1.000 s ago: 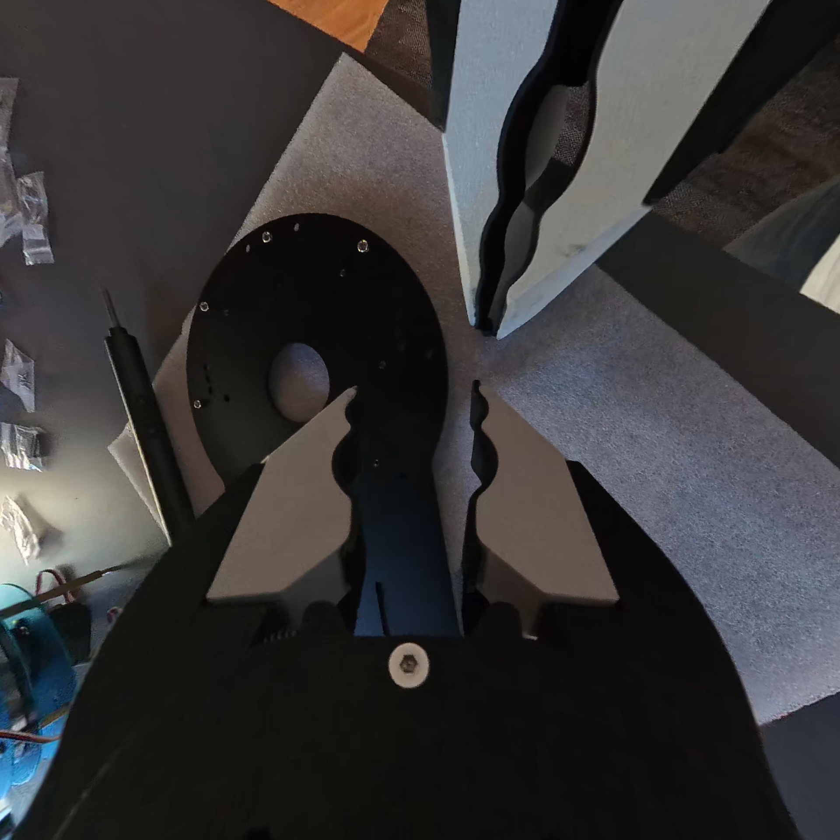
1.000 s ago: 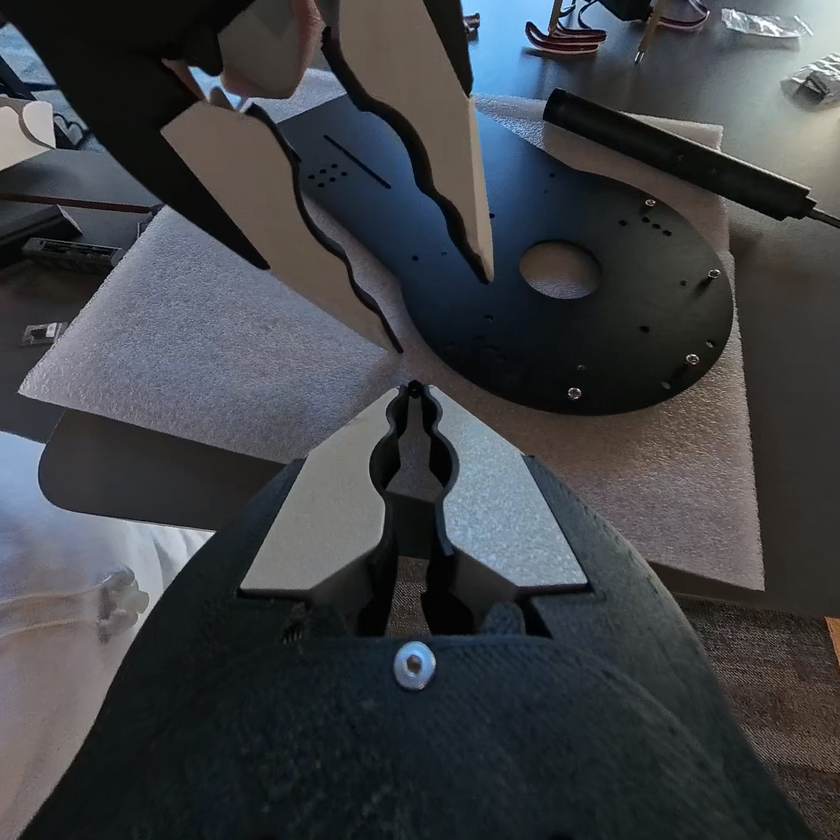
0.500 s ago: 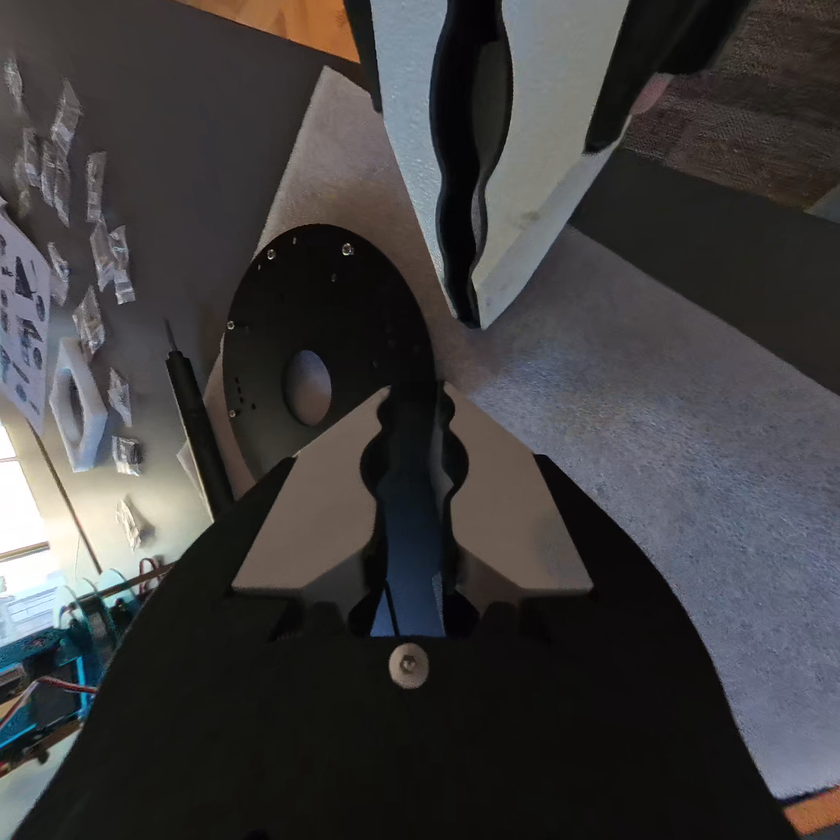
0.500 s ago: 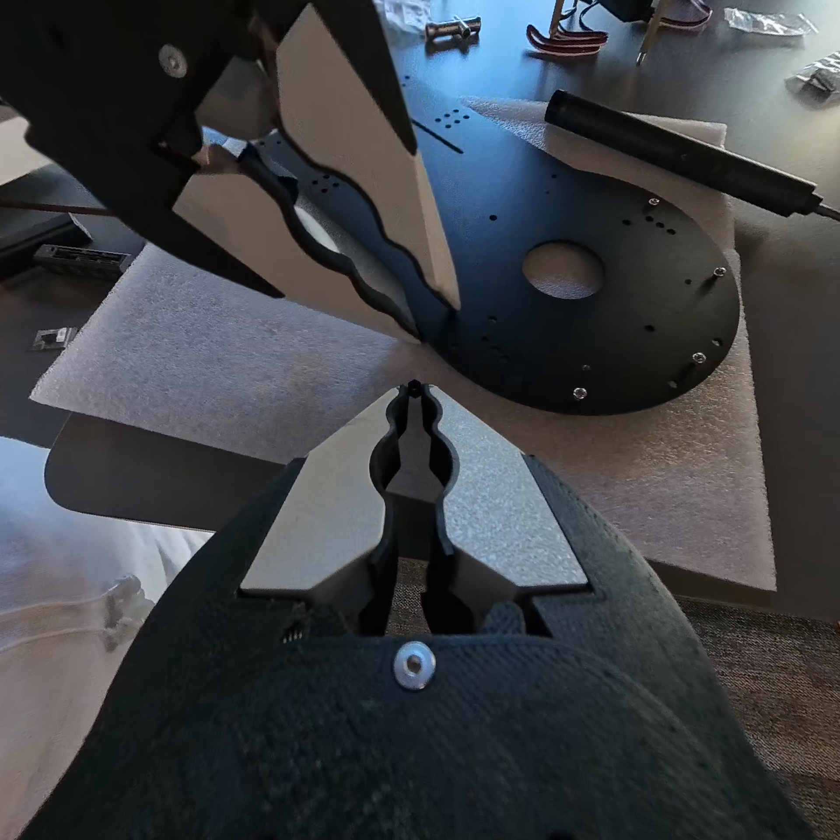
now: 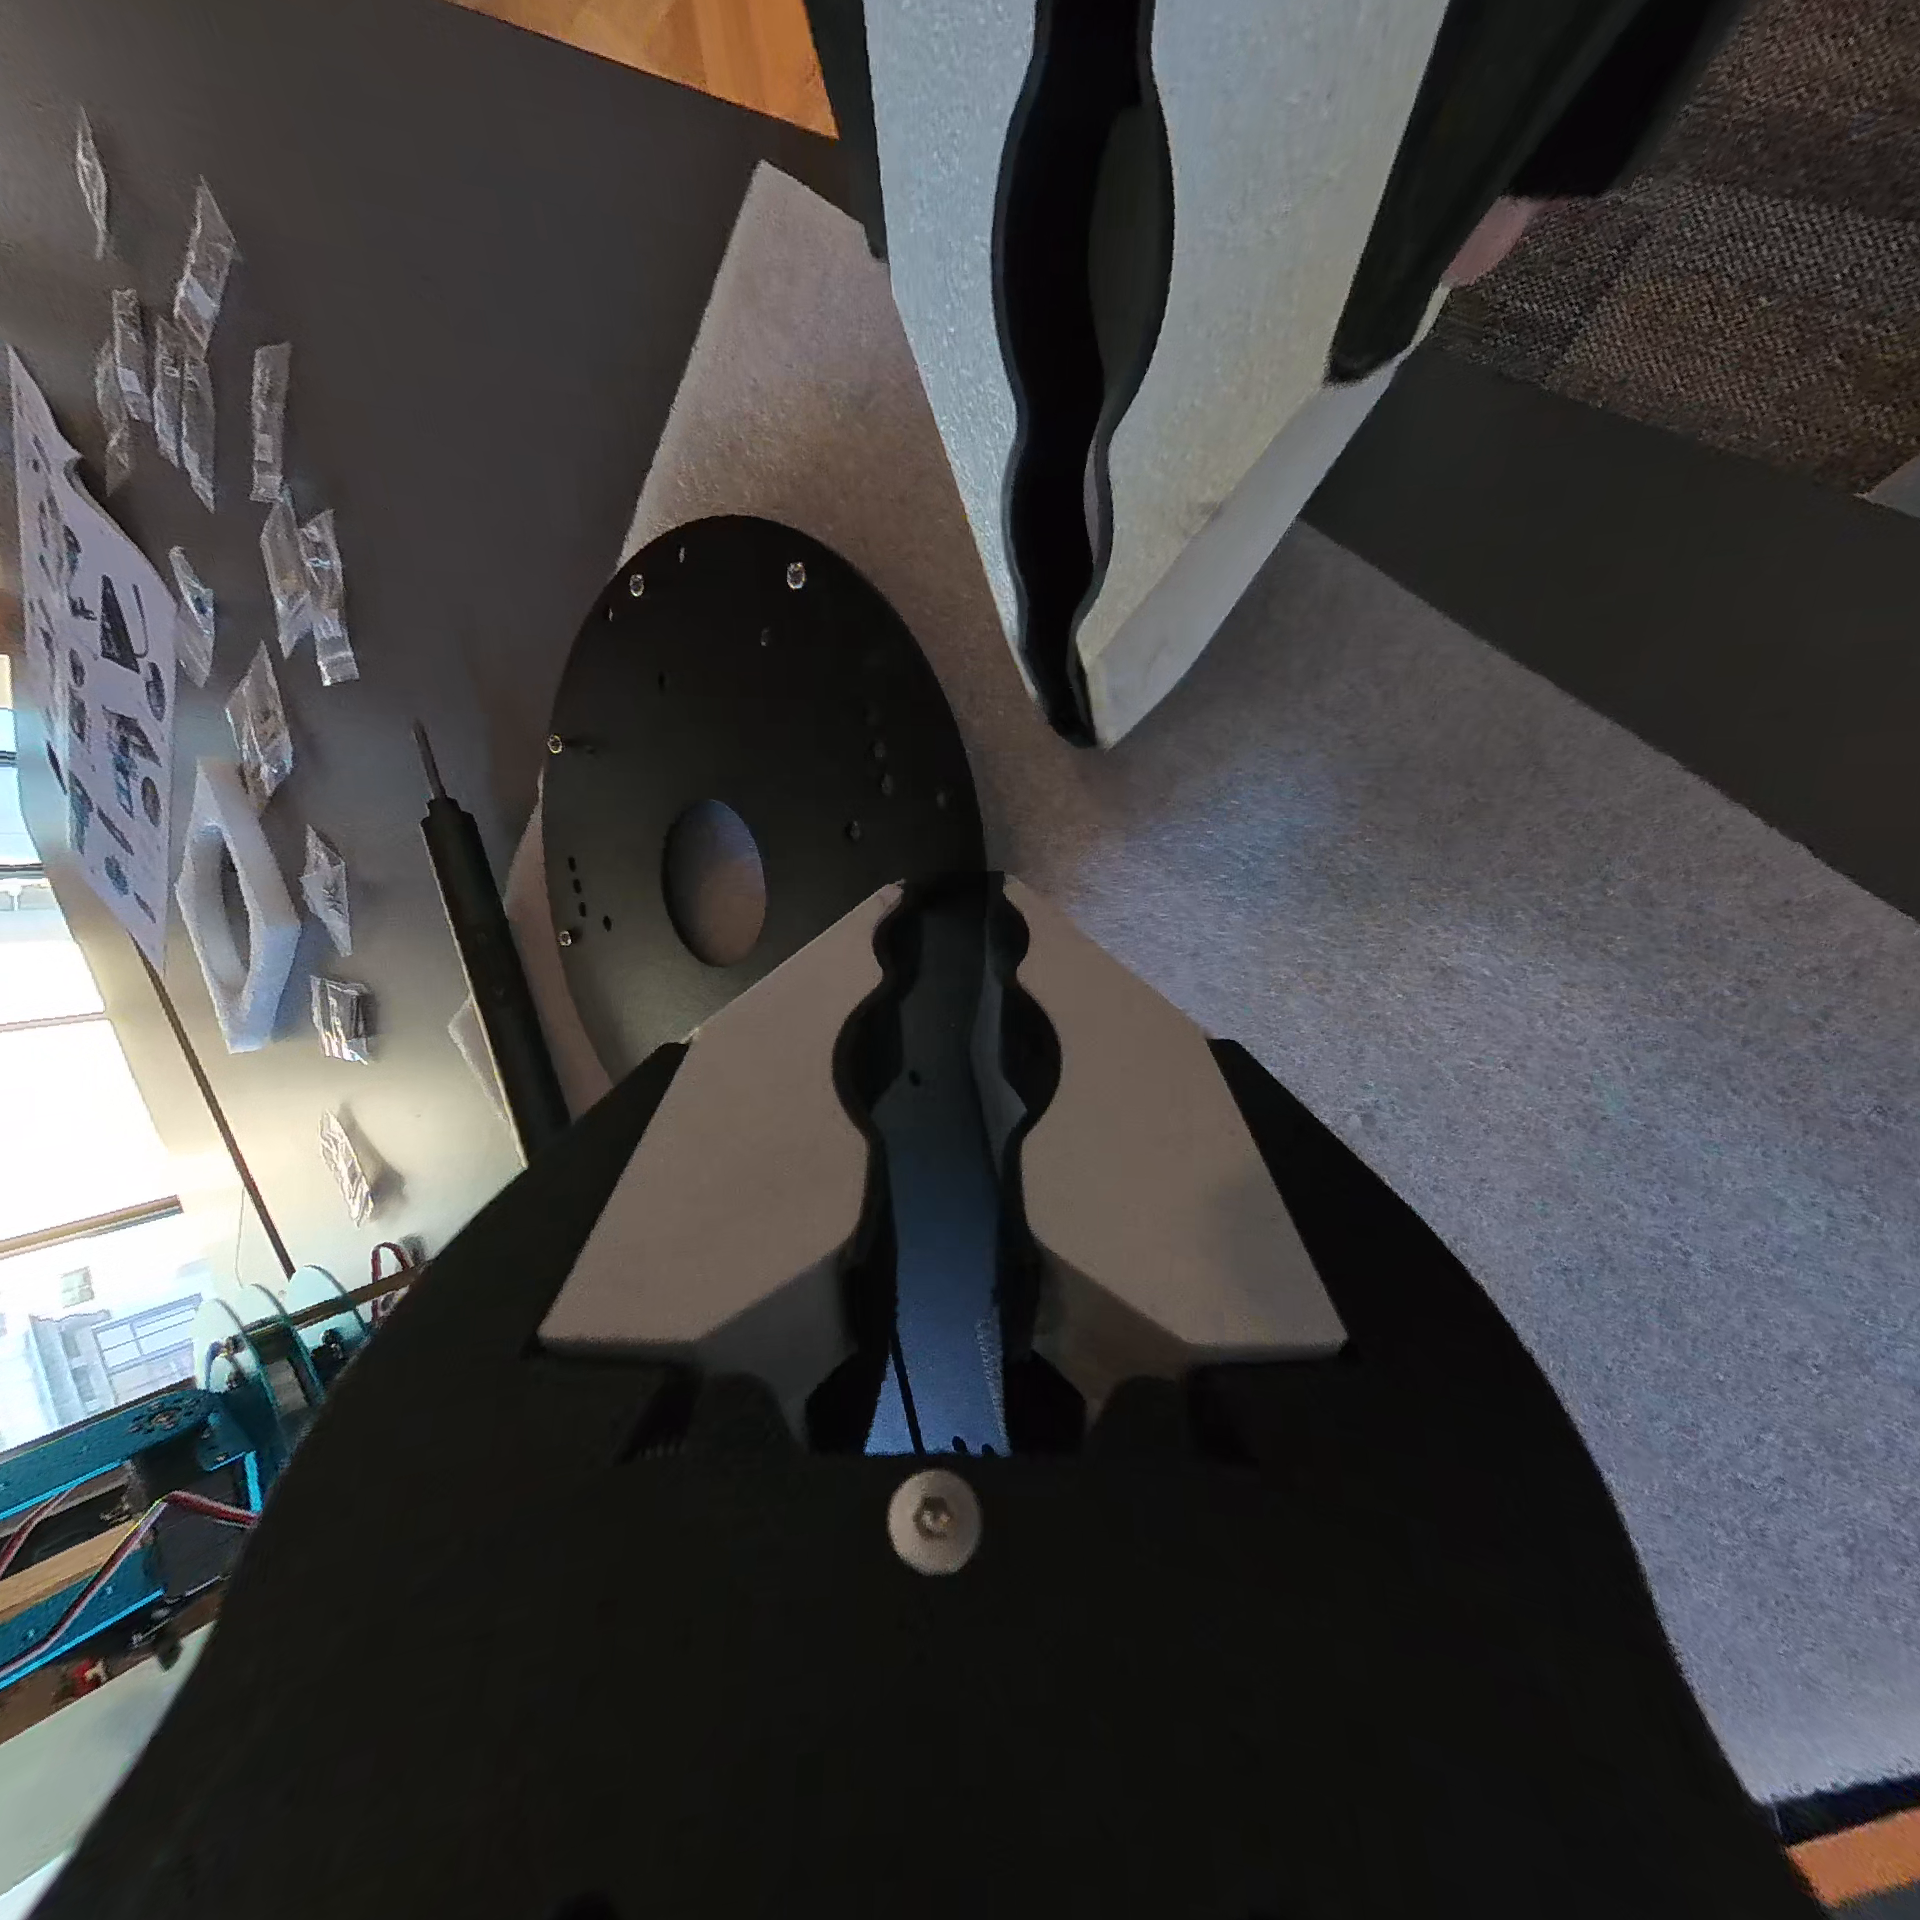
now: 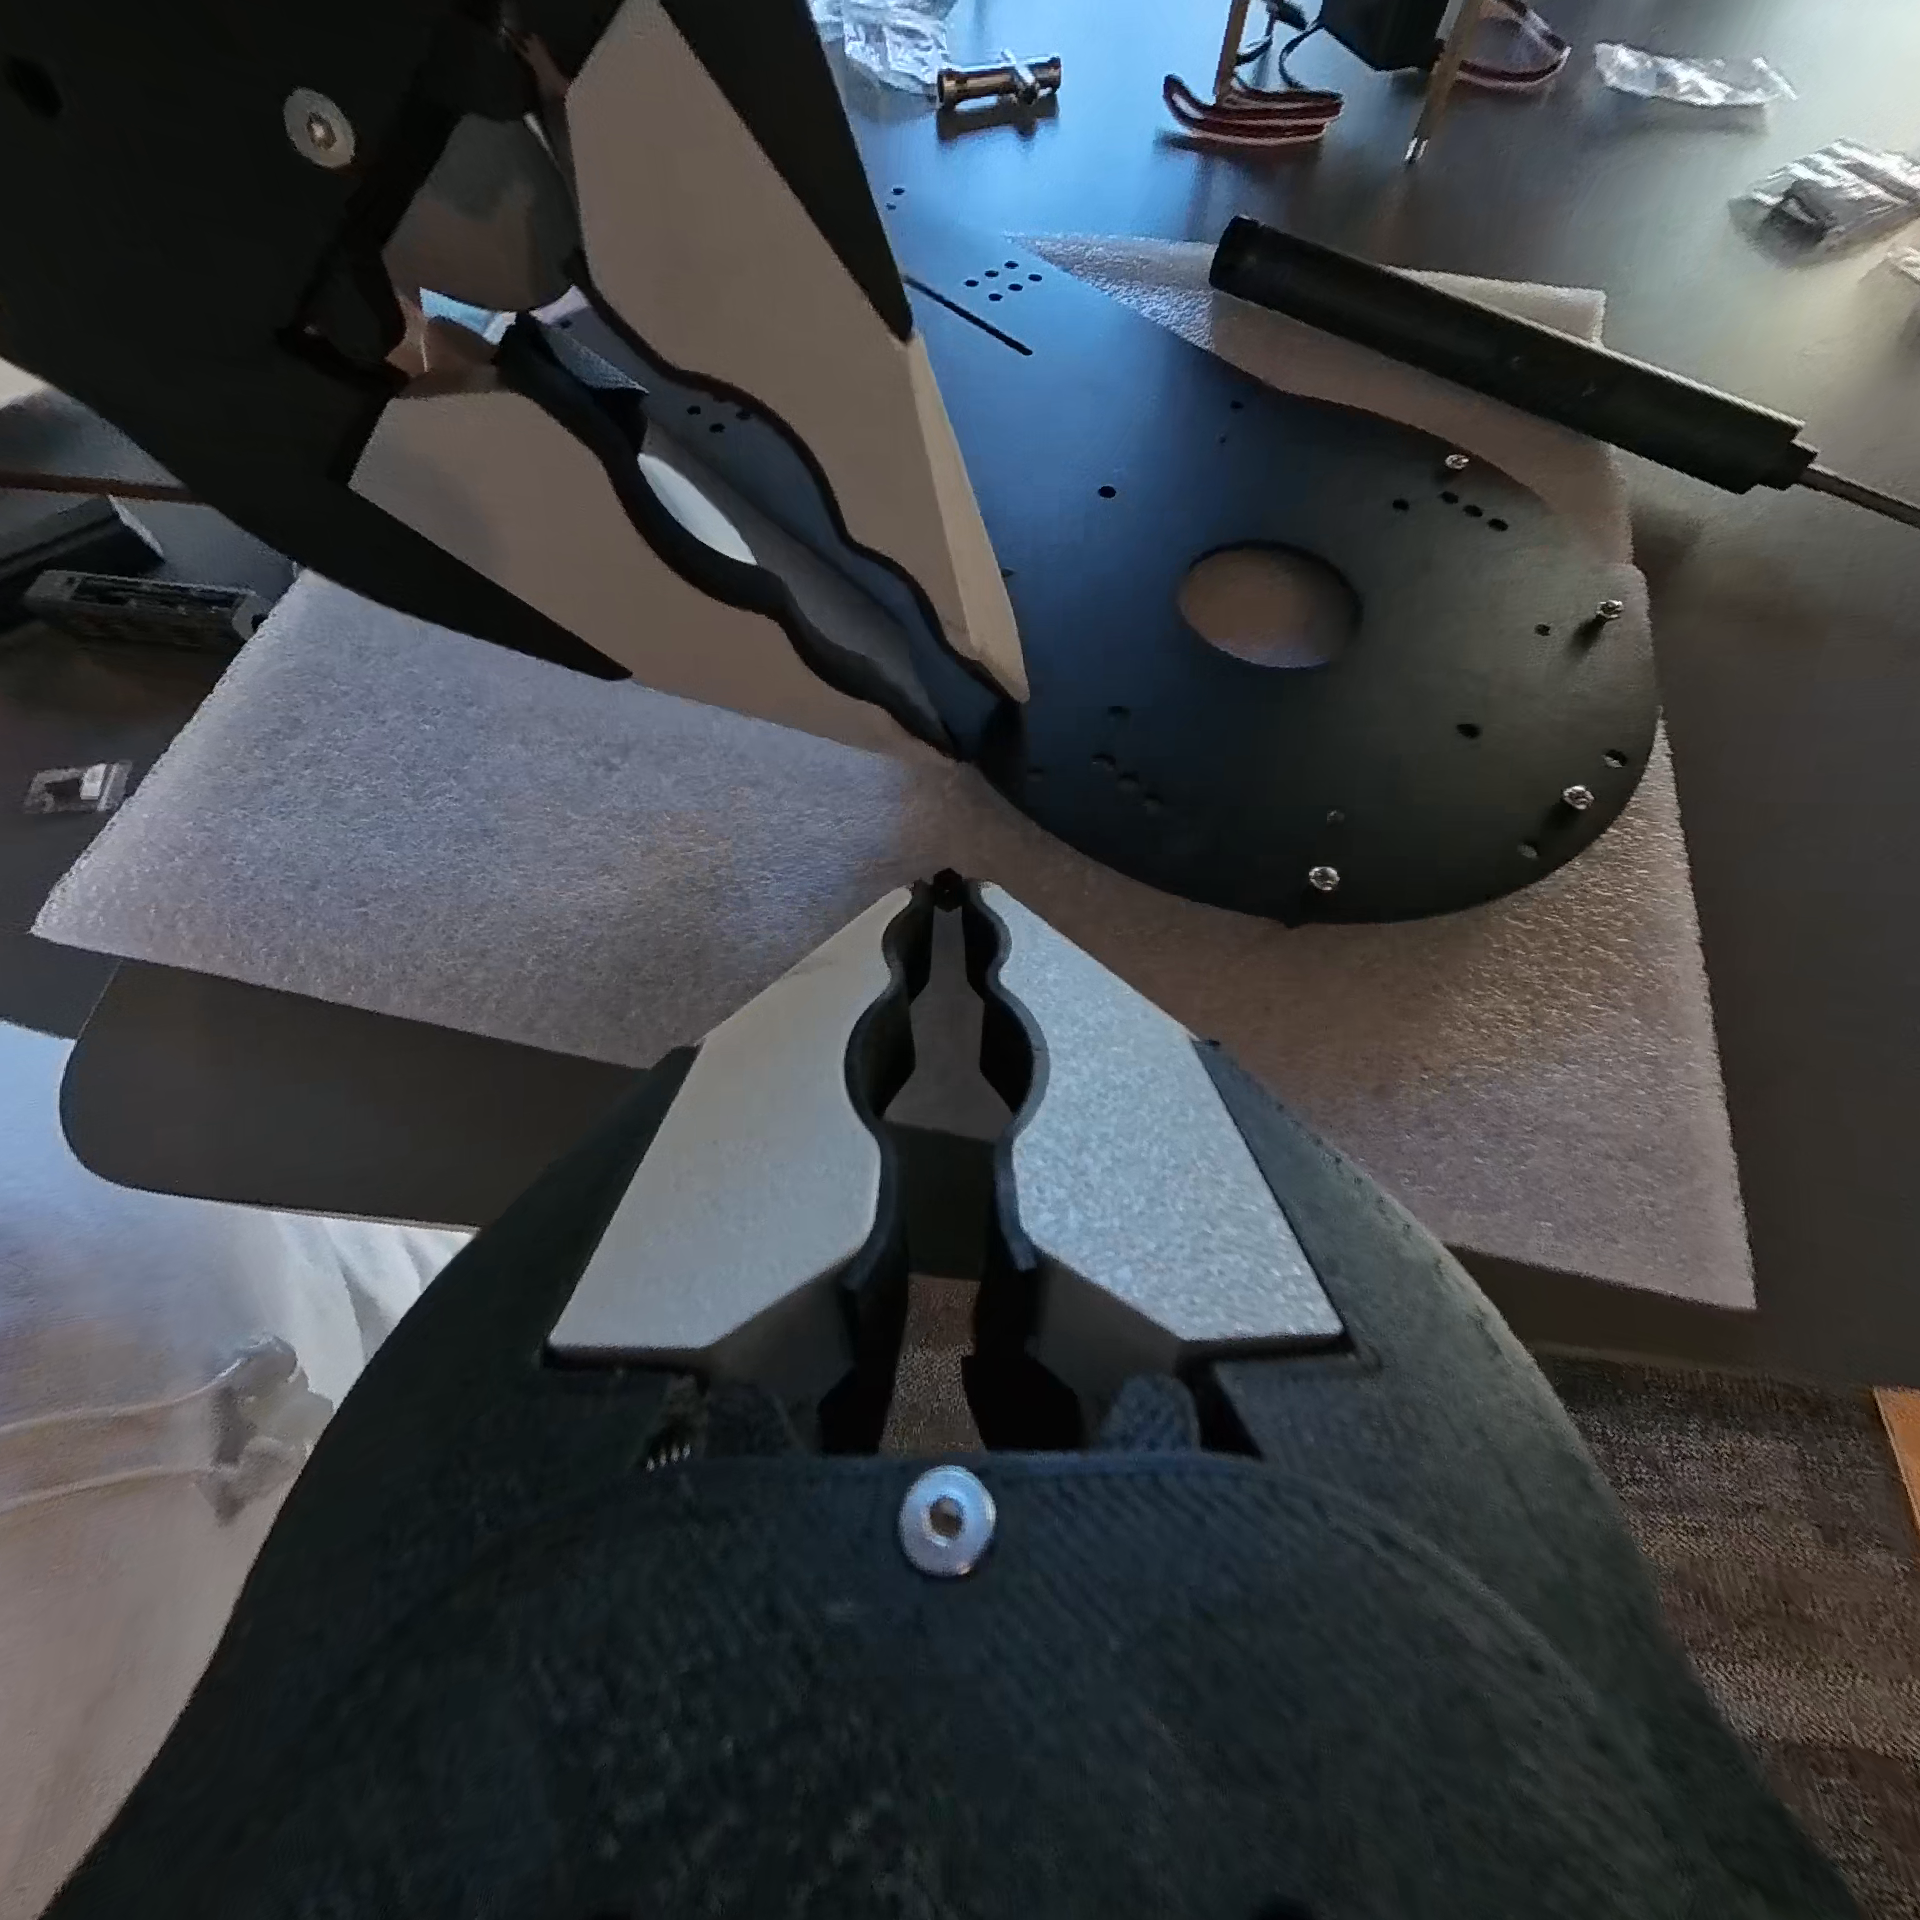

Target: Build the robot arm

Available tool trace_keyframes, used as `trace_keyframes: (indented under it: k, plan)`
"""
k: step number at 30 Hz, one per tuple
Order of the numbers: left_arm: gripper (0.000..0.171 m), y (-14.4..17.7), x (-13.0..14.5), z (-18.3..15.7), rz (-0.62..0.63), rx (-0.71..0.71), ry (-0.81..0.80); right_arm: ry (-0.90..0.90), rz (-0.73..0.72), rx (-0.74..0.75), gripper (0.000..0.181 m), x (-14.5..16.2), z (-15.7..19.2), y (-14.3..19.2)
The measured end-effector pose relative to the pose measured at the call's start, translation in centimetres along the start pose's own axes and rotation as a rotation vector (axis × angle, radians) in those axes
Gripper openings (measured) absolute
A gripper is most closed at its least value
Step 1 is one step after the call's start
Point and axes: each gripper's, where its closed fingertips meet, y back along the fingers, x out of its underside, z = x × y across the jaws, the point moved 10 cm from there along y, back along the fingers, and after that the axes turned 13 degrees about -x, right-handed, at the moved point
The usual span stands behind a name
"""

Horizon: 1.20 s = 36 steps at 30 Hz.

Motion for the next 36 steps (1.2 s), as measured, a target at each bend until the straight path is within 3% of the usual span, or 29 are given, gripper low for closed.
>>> trace_keyframes:
  k: [23, 36]
  plan:
    - [0.005, 1.0, -0.3, 2.2, -0.046, -0.062, 0.097, -0.056, -0.002, 0.034, 0.004, -1.5, -1.9, -1.2]
    - [0.005, 1.1, -0.2, 2.4, -0.049, -0.059, 0.117, -0.016, 0.08, 0.036, 0.004, -2.1, -2.3, -2.0]
